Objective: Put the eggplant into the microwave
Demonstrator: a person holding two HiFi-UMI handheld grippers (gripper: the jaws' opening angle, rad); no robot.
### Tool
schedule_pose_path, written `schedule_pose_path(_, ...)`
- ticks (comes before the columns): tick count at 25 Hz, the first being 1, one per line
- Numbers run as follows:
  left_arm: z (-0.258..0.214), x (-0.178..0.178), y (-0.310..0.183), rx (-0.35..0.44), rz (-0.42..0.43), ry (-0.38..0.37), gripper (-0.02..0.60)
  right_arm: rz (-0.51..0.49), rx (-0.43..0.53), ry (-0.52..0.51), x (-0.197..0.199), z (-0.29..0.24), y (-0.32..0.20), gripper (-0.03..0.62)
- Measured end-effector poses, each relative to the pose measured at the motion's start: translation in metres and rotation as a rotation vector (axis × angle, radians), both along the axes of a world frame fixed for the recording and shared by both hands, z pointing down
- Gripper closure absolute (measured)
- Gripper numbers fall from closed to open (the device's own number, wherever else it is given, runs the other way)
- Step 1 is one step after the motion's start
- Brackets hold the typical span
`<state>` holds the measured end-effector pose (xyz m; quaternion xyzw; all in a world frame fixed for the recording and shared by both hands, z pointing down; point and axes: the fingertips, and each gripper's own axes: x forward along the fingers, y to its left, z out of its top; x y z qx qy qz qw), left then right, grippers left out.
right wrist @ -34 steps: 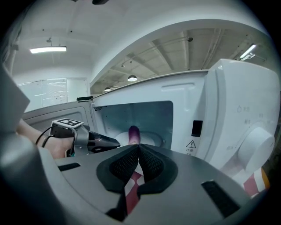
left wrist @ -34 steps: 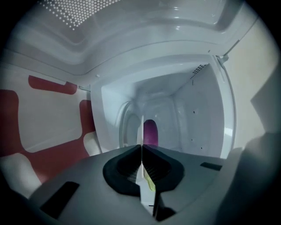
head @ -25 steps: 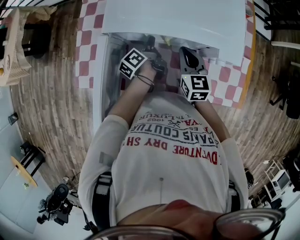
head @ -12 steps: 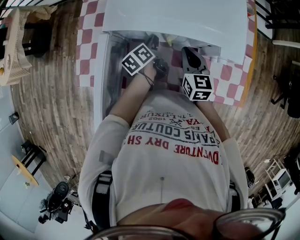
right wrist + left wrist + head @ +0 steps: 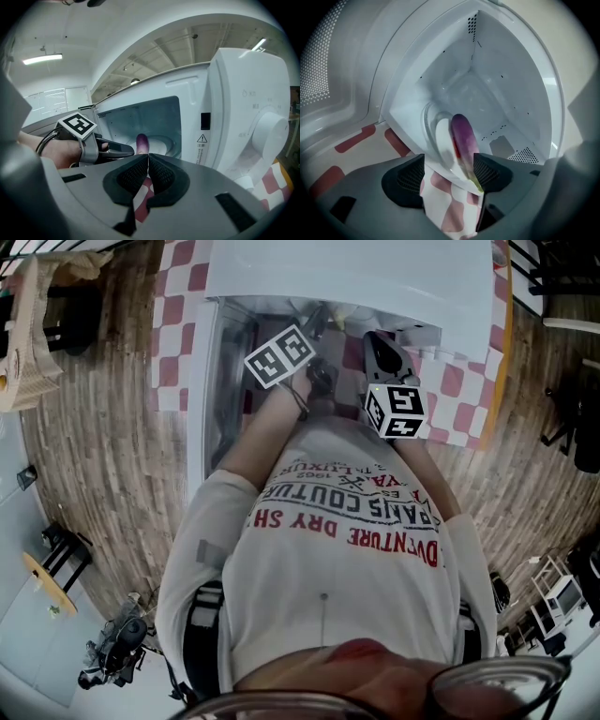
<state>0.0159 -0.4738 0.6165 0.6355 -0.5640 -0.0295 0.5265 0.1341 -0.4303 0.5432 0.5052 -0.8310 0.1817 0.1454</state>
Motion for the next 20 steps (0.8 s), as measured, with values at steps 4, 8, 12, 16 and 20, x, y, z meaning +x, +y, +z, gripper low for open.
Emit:
schedule_pose_path(4, -0.01, -0.002, 0.004, 0.035, 0.014, -0.011, 0.265, -0.003, 0.009, 0.003, -0.003, -0.004, 0.001, 0.567)
schedule_pose_path(8, -0.021, -0.017, 0.014, 0.057, -0.041, -0.067, 0.433, -0.003, 0.008, -0.007, -0.004, -0.007, 0.004, 0.568)
schedule_pose_path(12, -0.033, -0.024, 0.02, 0.102, -0.032, -0.117, 0.543, -0.01, 0.027, -0.01, -0.009, -0.015, 0.007, 0.567)
schedule_pose_path(16, -0.056, -0.015, 0.025, 0.232, 0.086, -0.253, 0.555, -0.006, 0.039, -0.012, -0.01, -0.018, 0.01, 0.568)
schedule_pose_path(20, -0.095, -0.006, 0.032, 0.428, 0.191, -0.452, 0.555, 0.013, 0.081, 0.003, -0.006, -0.029, 0.012, 0.567)
